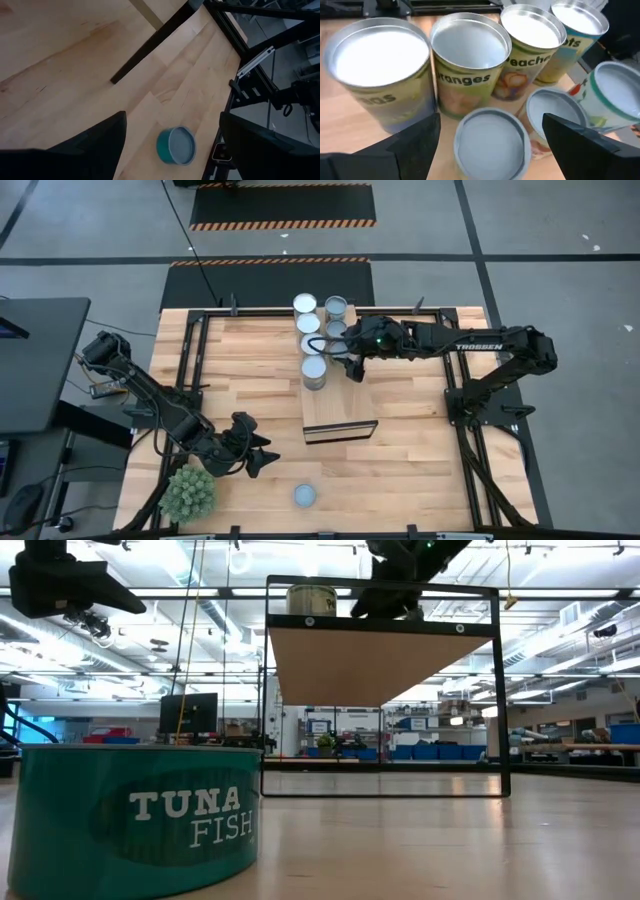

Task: Pick and place cans onto a shelf
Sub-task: Put the small canned peas on the shelf

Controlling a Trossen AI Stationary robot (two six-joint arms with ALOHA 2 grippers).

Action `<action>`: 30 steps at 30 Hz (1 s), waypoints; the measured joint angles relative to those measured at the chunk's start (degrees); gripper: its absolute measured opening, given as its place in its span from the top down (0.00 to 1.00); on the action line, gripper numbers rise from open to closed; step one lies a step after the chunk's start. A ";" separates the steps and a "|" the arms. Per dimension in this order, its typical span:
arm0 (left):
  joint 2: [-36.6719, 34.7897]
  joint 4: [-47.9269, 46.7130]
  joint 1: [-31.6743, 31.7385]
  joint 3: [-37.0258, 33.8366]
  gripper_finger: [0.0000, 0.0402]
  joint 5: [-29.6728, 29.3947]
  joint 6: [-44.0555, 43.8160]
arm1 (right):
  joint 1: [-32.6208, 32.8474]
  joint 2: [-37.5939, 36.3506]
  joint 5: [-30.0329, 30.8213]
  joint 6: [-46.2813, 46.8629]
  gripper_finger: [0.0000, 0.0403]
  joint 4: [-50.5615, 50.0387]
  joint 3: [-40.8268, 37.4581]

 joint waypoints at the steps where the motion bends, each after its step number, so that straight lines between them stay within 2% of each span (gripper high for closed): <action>1: 0.00 0.00 0.00 0.00 0.20 0.00 -0.07 | 0.14 -0.02 0.04 -0.65 0.11 -1.15 0.60; 11: 0.00 0.64 -0.02 -0.02 0.20 0.53 -0.81 | 3.11 -0.15 4.57 -5.92 0.12 -13.13 2.58; 30: 0.00 0.50 0.04 -0.02 0.20 0.56 -0.62 | 2.97 -0.04 13.25 -11.94 0.12 -2.02 -4.51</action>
